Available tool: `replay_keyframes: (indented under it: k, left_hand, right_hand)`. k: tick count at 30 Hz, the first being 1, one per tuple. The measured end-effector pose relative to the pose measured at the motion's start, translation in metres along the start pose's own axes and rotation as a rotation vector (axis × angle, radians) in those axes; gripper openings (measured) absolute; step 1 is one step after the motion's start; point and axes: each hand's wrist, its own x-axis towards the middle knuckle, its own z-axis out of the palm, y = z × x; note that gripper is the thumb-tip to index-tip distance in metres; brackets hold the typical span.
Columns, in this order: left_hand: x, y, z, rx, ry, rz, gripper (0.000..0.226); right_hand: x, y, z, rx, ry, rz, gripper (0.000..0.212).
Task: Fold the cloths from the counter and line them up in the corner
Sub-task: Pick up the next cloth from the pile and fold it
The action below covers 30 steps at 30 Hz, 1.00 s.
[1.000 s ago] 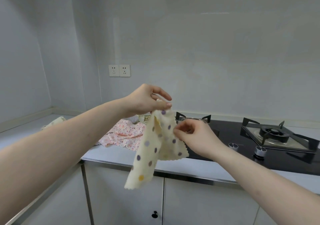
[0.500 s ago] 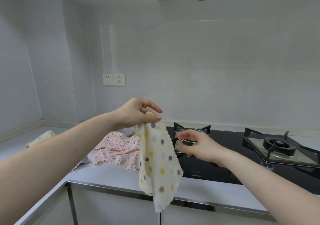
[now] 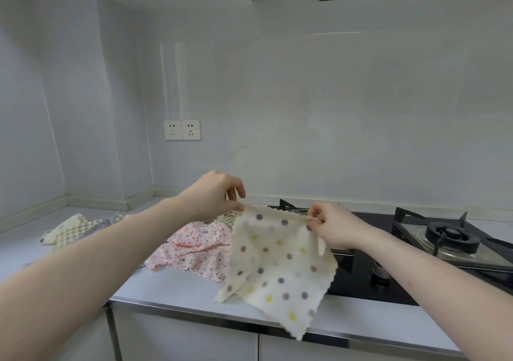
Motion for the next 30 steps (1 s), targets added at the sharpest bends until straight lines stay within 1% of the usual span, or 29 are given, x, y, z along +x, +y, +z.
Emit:
replay_keyframes:
  k: [2, 4, 5, 6, 7, 9, 11, 12, 13, 15, 17, 18, 21, 23, 26, 28, 29, 30]
  left_hand:
    - [0.003, 0.0, 0.001, 0.012, 0.123, 0.003, 0.005]
    - [0.004, 0.006, 0.0, -0.009, 0.206, 0.0, 0.008]
    - [0.003, 0.011, 0.001, -0.03, 0.199, -0.003, 0.009]
    - [0.001, 0.018, 0.004, -0.058, 0.162, 0.002, 0.01]
    - [0.0, 0.027, 0.01, -0.09, 0.093, 0.007, 0.018]
    - [-0.002, 0.051, 0.025, -0.128, -0.049, 0.033, 0.042]
    - [0.0, 0.074, 0.041, -0.13, -0.111, 0.053, 0.06]
    - [0.003, 0.083, 0.048, -0.159, -0.126, 0.047, 0.063]
    - [0.006, 0.09, 0.054, -0.209, -0.147, 0.031, 0.061]
    - [0.013, 0.097, 0.058, -0.344, -0.181, 0.002, 0.04]
    - [0.019, 0.098, 0.056, -0.419, -0.147, 0.001, 0.017]
    - [0.02, 0.097, 0.053, -0.421, -0.12, 0.003, 0.015]
    - [0.021, 0.089, 0.042, -0.327, -0.077, 0.019, 0.027]
    - [0.022, 0.08, 0.037, -0.249, -0.055, 0.014, 0.029]
    - [0.025, 0.07, 0.028, -0.262, -0.025, -0.038, 0.028]
    - [0.027, 0.067, 0.025, -0.288, -0.012, -0.054, 0.019]
    - [0.027, 0.07, 0.026, -0.299, -0.028, -0.048, 0.014]
    - [0.026, 0.074, 0.029, -0.313, -0.071, -0.05, 0.02]
  right_hand:
    - [0.001, 0.007, -0.01, -0.053, 0.088, -0.009, 0.008]
    - [-0.003, 0.011, -0.021, -0.014, 0.173, -0.026, 0.008]
    - [-0.005, 0.011, -0.026, 0.018, 0.205, -0.035, 0.008]
    - [-0.007, 0.011, -0.03, 0.032, 0.229, -0.052, 0.008]
    - [-0.008, 0.009, -0.034, 0.031, 0.243, -0.072, 0.007]
    - [-0.01, 0.001, -0.039, 0.031, 0.25, -0.11, 0.007]
    - [-0.01, -0.007, -0.043, 0.037, 0.24, -0.134, 0.009]
    - [-0.01, -0.012, -0.046, 0.046, 0.233, -0.14, 0.01]
    - [-0.011, -0.016, -0.05, 0.062, 0.228, -0.145, 0.011]
    - [-0.013, -0.02, -0.057, 0.093, 0.225, -0.152, 0.014]
    - [-0.015, -0.021, -0.065, 0.087, 0.215, -0.146, 0.016]
    - [-0.015, -0.019, -0.068, 0.078, 0.201, -0.138, 0.018]
    - [-0.015, -0.007, -0.074, 0.05, 0.125, -0.116, 0.022]
    - [-0.013, 0.002, -0.075, 0.037, 0.101, -0.1, 0.022]
    - [-0.01, 0.007, -0.076, 0.029, 0.14, -0.074, 0.023]
    - [-0.005, 0.006, -0.076, 0.066, 0.18, -0.051, 0.025]
    - [-0.002, 0.006, -0.076, 0.084, 0.197, -0.041, 0.027]
    - [0.001, 0.005, -0.075, 0.094, 0.207, -0.036, 0.028]
